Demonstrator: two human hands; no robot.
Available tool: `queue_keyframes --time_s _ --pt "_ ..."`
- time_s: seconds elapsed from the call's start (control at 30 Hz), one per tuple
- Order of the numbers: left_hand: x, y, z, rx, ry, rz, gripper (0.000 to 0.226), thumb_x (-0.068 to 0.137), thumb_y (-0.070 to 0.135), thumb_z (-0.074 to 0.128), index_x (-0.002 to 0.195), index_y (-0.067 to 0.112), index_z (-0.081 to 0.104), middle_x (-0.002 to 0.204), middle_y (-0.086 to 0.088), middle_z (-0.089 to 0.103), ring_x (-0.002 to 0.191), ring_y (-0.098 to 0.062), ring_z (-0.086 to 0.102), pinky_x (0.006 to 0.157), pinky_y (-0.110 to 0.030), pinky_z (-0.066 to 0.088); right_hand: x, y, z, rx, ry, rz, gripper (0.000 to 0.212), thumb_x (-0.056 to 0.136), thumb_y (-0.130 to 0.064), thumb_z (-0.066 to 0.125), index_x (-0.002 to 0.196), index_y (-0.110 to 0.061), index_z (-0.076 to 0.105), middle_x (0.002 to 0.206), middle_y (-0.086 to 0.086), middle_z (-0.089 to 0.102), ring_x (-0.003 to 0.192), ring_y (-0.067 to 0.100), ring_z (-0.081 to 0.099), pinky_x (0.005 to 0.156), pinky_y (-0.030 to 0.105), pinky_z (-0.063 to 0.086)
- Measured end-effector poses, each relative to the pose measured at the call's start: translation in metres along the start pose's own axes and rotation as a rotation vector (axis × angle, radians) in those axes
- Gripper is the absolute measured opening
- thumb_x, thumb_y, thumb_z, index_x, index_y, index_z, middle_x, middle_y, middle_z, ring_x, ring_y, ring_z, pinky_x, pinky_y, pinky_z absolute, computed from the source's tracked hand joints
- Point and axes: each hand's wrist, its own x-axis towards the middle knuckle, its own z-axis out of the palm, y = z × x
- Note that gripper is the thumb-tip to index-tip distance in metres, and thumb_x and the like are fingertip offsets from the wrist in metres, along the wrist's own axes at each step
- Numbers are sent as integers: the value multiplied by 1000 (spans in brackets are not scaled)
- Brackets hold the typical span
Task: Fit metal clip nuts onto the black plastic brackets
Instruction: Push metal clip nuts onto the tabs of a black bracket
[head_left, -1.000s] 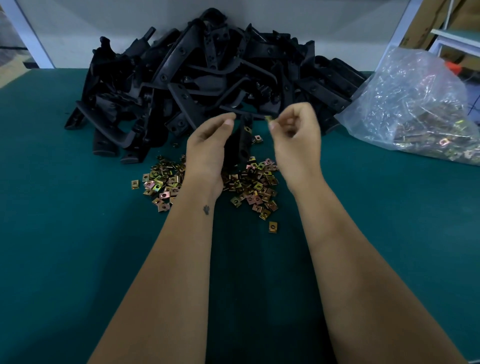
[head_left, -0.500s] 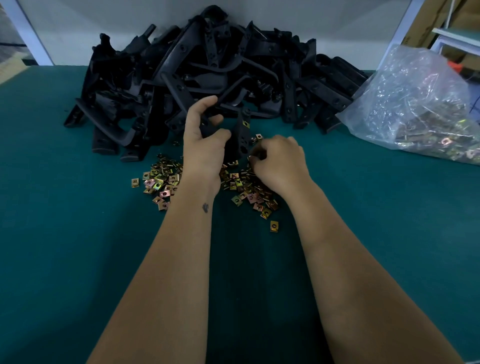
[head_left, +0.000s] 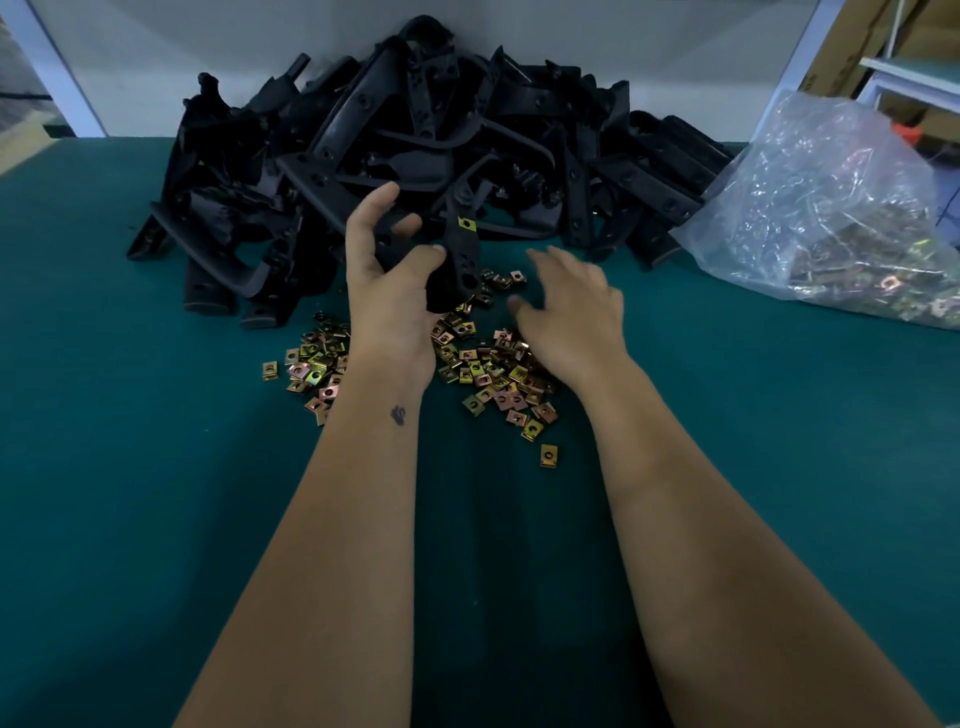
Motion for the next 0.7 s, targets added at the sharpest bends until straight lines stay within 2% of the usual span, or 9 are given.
queue_keyframes --time_s 0.07,0.13,0.23,0.33,0.43,0.5,0.6,0.7 --pt "0 -2 0 19 0 -1 49 90 -10 55 115 33 60 112 -1 56 86 -9 67 83 -41 55 4 0 5 -106 -149 -54 63 100 -49 41 156 -30 19 165 -5 10 150 19 7 117 44 7" --pt "0 -3 -1 47 2 18 50 90 -9 57 114 34 61 112 -1 57 93 -12 66 92 -45 53 7 2 7 -119 -197 -59 60 101 -52 35 155 -31 22 164 -6 17 150 17 10 117 43 6" --pt "-2 -3 -1 55 -17 81 52 89 -10 61 115 36 62 124 -9 51 121 -28 59 105 -55 47 6 4 6 -25 -40 -36 46 100 -42 45 144 -28 47 145 -3 48 137 20 35 109 40 17" --pt "-2 -2 -2 47 -2 109 54 90 -9 61 116 38 63 133 -16 49 135 -33 47 109 -53 43 4 4 2 -93 118 4 28 97 -30 53 120 -24 66 122 1 62 118 25 47 98 38 27" --pt "0 -2 -2 70 34 111 51 93 -10 55 116 36 63 131 -10 53 130 -27 52 109 -46 45 2 3 1 -93 200 -2 24 94 -28 55 113 -23 69 118 2 60 116 26 46 98 39 30" --pt "2 -2 -2 40 56 96 52 92 -15 49 111 30 66 124 -8 54 125 -32 54 107 -49 45 0 -1 0 18 234 -106 26 93 -27 56 115 -25 70 118 -1 61 117 24 45 98 36 27" --pt "5 -1 -3 3 90 28 58 87 -19 41 108 27 68 123 -8 57 116 -33 57 100 -49 47 -4 -11 2 74 115 -281 26 93 -24 58 114 -27 73 115 -2 67 115 24 49 95 33 28" --pt "6 -2 -5 -9 74 -2 62 86 -21 37 107 28 68 130 -10 54 111 -27 59 93 -46 52 -4 -15 6 -15 0 -295 25 94 -25 57 113 -25 73 118 0 67 114 25 52 98 37 33"
